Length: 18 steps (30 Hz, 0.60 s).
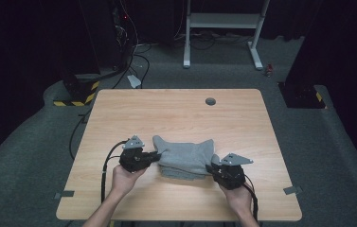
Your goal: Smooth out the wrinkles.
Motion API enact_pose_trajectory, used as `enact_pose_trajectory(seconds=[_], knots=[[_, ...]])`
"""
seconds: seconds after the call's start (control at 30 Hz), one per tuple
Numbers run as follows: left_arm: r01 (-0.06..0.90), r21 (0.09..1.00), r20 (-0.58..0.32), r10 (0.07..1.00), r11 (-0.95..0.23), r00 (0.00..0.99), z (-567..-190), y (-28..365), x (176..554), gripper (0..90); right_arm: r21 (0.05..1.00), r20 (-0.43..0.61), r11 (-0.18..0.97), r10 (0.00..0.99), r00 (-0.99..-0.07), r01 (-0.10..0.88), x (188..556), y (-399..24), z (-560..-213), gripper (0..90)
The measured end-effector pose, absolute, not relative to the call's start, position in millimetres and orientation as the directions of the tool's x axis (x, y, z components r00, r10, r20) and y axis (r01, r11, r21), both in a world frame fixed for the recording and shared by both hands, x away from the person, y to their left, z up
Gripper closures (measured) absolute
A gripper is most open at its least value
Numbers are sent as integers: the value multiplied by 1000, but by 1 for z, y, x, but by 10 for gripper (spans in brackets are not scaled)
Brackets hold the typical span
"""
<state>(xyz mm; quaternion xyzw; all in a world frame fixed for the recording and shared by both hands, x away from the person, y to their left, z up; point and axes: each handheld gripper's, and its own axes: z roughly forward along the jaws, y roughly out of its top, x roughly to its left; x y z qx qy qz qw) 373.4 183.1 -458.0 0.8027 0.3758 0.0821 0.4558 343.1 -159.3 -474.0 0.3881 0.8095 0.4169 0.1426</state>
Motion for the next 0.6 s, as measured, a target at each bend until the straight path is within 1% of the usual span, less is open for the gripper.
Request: enact_pose_trajectory(seconds=[0.4, 0.6], knots=[[566, 739, -217, 667, -365, 713, -482, 180, 358, 818, 744, 105, 381, 745, -659, 549, 331, -161, -493, 779], [575, 705, -195, 666, -415, 720, -493, 172, 353, 817, 718, 72, 421, 747, -660, 555, 330, -161, -498, 765]])
